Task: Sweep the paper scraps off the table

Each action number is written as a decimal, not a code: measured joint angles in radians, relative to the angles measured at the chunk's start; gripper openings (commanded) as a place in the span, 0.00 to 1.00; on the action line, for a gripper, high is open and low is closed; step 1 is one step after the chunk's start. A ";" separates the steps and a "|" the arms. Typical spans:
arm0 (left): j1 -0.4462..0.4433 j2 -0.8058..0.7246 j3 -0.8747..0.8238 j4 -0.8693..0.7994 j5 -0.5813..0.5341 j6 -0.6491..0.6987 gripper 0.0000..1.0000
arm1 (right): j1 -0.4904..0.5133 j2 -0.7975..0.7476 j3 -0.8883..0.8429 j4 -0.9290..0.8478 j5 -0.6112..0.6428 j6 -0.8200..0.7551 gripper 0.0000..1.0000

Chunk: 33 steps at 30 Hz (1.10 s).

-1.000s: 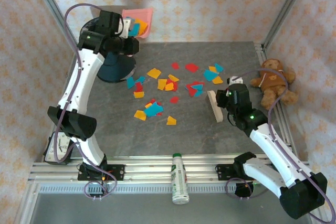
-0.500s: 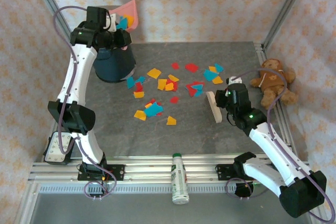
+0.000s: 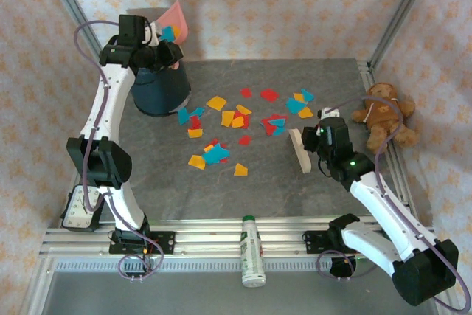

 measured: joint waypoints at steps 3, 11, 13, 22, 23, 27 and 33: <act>0.013 0.000 -0.029 0.045 0.023 -0.051 0.00 | 0.000 0.000 0.000 0.000 0.000 0.000 0.00; 0.031 0.000 -0.100 0.208 0.093 -0.195 0.00 | 0.000 0.012 0.000 0.000 0.000 0.000 0.00; 0.032 0.000 -0.129 0.249 0.100 -0.232 0.00 | 0.000 0.016 0.000 0.000 0.000 0.000 0.00; 0.045 -0.002 -0.230 0.443 0.129 -0.396 0.00 | 0.000 0.024 0.000 0.000 -0.002 0.000 0.00; 0.045 -0.002 -0.241 0.462 0.129 -0.415 0.00 | 0.000 0.026 0.000 0.000 -0.003 0.000 0.00; 0.045 -0.002 -0.267 0.521 0.136 -0.474 0.00 | 0.000 0.027 0.000 0.000 -0.003 0.000 0.00; 0.055 -0.003 -0.298 0.606 0.144 -0.549 0.00 | 0.000 0.027 0.000 0.000 -0.003 0.000 0.00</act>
